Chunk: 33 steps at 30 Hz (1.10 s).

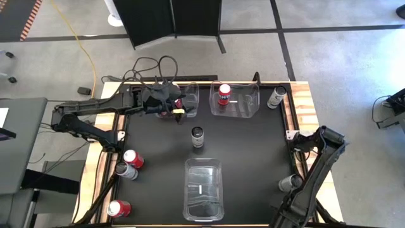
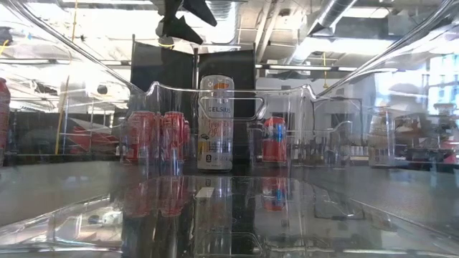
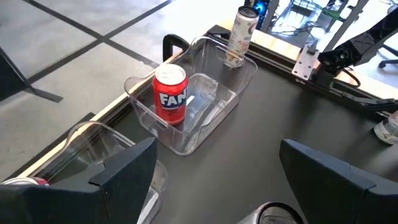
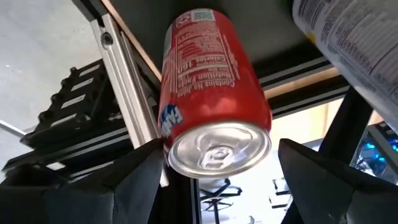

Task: Sort soda cans
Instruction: Put the orange soda can into the right transparent bin

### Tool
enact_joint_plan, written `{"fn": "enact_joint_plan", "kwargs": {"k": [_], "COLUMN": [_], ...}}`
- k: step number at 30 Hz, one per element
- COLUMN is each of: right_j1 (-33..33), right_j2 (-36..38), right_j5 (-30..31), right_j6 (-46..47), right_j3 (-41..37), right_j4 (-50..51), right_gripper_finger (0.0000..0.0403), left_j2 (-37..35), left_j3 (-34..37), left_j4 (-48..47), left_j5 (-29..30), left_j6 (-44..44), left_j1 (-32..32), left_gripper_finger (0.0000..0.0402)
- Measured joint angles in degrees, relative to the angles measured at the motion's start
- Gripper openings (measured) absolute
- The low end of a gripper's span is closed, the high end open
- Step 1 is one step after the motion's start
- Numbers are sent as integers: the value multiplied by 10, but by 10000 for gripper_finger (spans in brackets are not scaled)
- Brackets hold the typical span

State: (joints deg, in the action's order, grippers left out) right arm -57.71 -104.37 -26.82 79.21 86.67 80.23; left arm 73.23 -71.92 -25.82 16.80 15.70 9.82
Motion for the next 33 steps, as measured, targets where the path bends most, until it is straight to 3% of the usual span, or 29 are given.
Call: {"fn": "enact_joint_plan", "kwargs": {"k": [14,22,33], "right_j1": [-7,-27,-26], "right_j2": [-21,-20,-21], "right_j5": [26,-30,-32], "right_j6": [6,15,13], "right_j3": [-13,-41,-43], "right_j4": [-16,-30,-44], "right_gripper_finger": [332,332,332], "left_j2": [0,0,0], "left_j3": [0,0,0], "left_j4": [0,0,0], "left_j5": [0,0,0], "left_j6": [24,31,32], "left_j1": [0,0,0], "left_gripper_finger": [336,336,336]}}
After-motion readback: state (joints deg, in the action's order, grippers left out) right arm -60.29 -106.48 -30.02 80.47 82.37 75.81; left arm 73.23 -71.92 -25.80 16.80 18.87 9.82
